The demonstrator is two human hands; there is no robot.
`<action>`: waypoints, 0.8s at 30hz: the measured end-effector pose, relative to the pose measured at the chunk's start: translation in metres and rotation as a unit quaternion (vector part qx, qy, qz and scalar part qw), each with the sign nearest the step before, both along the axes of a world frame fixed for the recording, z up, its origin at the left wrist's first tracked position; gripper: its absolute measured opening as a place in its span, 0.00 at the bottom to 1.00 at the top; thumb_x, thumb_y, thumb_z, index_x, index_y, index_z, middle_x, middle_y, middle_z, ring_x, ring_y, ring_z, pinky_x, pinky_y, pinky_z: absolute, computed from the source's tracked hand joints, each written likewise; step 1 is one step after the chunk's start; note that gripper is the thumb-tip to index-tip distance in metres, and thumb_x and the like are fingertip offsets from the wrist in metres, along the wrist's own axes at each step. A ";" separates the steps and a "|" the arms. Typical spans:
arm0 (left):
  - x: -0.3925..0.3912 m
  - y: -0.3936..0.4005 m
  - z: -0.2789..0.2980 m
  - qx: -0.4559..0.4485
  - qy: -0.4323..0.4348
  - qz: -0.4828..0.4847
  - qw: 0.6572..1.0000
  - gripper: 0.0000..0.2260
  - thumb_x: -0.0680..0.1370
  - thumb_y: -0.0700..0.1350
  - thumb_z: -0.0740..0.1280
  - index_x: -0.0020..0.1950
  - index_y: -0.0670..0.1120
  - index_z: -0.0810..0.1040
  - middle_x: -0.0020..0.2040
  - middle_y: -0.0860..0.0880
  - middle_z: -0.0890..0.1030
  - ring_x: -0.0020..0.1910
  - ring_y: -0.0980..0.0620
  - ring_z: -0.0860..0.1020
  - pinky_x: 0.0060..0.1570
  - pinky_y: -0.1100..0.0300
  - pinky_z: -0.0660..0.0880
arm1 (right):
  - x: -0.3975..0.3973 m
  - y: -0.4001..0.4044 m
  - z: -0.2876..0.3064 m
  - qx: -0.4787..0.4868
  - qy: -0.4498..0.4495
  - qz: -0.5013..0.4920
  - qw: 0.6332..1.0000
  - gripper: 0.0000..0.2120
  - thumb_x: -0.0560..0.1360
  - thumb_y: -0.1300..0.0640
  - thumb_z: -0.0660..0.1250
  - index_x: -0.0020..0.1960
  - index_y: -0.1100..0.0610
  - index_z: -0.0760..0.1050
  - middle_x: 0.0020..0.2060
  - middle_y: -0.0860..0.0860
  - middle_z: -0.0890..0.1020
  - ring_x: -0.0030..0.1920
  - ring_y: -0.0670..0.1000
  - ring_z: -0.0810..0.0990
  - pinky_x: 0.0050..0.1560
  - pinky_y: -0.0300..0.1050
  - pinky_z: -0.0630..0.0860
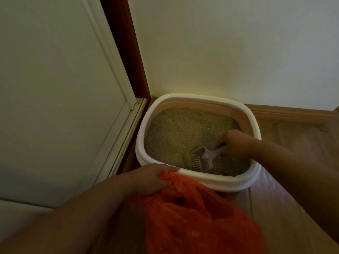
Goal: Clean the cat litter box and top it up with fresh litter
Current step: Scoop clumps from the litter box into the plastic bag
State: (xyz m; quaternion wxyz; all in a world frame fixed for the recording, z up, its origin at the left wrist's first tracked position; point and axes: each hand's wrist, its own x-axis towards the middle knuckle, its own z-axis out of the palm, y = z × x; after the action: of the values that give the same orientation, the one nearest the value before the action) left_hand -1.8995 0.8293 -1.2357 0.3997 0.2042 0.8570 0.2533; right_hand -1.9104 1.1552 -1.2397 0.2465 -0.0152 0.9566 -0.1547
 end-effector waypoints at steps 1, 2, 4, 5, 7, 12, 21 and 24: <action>-0.001 -0.001 -0.001 0.003 -0.004 0.003 1.000 0.23 0.81 0.50 0.69 0.73 0.67 0.70 0.63 0.58 0.80 0.56 0.63 0.80 0.59 0.66 0.78 | 0.001 -0.004 -0.001 -0.011 -0.002 0.003 1.000 0.12 0.75 0.57 0.73 0.58 0.49 0.83 0.50 0.44 0.83 0.49 0.43 0.80 0.51 0.38 0.76; -0.001 -0.001 -0.002 0.005 -0.007 0.005 1.000 0.23 0.81 0.51 0.69 0.73 0.68 0.70 0.62 0.58 0.80 0.56 0.63 0.80 0.59 0.65 0.78 | 0.001 -0.008 -0.004 -0.019 -0.004 0.004 1.000 0.12 0.75 0.56 0.73 0.58 0.49 0.83 0.49 0.44 0.83 0.48 0.42 0.80 0.51 0.38 0.77; -0.001 -0.002 -0.003 0.006 -0.008 0.004 1.000 0.23 0.81 0.51 0.69 0.73 0.67 0.69 0.62 0.59 0.80 0.56 0.64 0.80 0.59 0.66 0.77 | 0.000 -0.014 -0.008 -0.028 -0.011 0.004 1.000 0.12 0.75 0.56 0.73 0.57 0.49 0.83 0.47 0.43 0.83 0.46 0.41 0.79 0.46 0.36 0.75; -0.002 -0.003 -0.004 0.008 -0.010 0.005 1.000 0.23 0.81 0.51 0.69 0.73 0.67 0.69 0.62 0.59 0.80 0.56 0.64 0.80 0.58 0.67 0.77 | -0.001 -0.016 -0.010 -0.032 -0.014 0.004 0.999 0.12 0.74 0.56 0.74 0.57 0.48 0.84 0.46 0.42 0.83 0.45 0.41 0.79 0.45 0.35 0.74; -0.002 -0.004 -0.005 0.012 -0.014 0.006 1.000 0.23 0.81 0.50 0.68 0.73 0.68 0.69 0.63 0.59 0.80 0.56 0.64 0.79 0.56 0.70 0.76 | -0.003 -0.015 -0.010 -0.037 -0.027 0.005 0.999 0.11 0.75 0.56 0.73 0.57 0.48 0.83 0.47 0.41 0.83 0.46 0.40 0.79 0.45 0.34 0.73; -0.003 -0.008 -0.005 0.013 -0.003 0.003 1.000 0.23 0.81 0.50 0.68 0.73 0.67 0.69 0.63 0.59 0.79 0.56 0.67 0.78 0.51 0.77 0.73 | -0.014 0.000 0.008 -0.013 -0.034 0.011 0.999 0.11 0.75 0.56 0.73 0.55 0.45 0.82 0.45 0.39 0.81 0.45 0.38 0.78 0.42 0.32 0.70; -0.006 -0.009 -0.005 0.012 -0.005 0.018 1.000 0.20 0.81 0.50 0.69 0.70 0.68 0.73 0.61 0.60 0.81 0.56 0.66 0.79 0.56 0.73 0.75 | -0.011 0.012 0.017 0.050 -0.056 0.059 0.995 0.13 0.75 0.55 0.73 0.58 0.45 0.82 0.49 0.38 0.82 0.48 0.38 0.78 0.51 0.34 0.71; -0.005 -0.008 -0.005 0.014 -0.003 0.022 1.000 0.20 0.81 0.49 0.69 0.70 0.67 0.74 0.59 0.60 0.82 0.54 0.67 0.80 0.54 0.74 0.75 | -0.003 0.009 0.009 0.042 -0.050 0.052 0.997 0.14 0.76 0.56 0.72 0.61 0.46 0.81 0.55 0.42 0.82 0.52 0.41 0.78 0.53 0.35 0.72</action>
State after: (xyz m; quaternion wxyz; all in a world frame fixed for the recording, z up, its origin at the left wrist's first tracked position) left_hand -1.9049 0.8214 -1.2411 0.3936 0.1901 0.8565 0.2743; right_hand -1.9136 1.1644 -1.2305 0.3021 -0.0467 0.9466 -0.1022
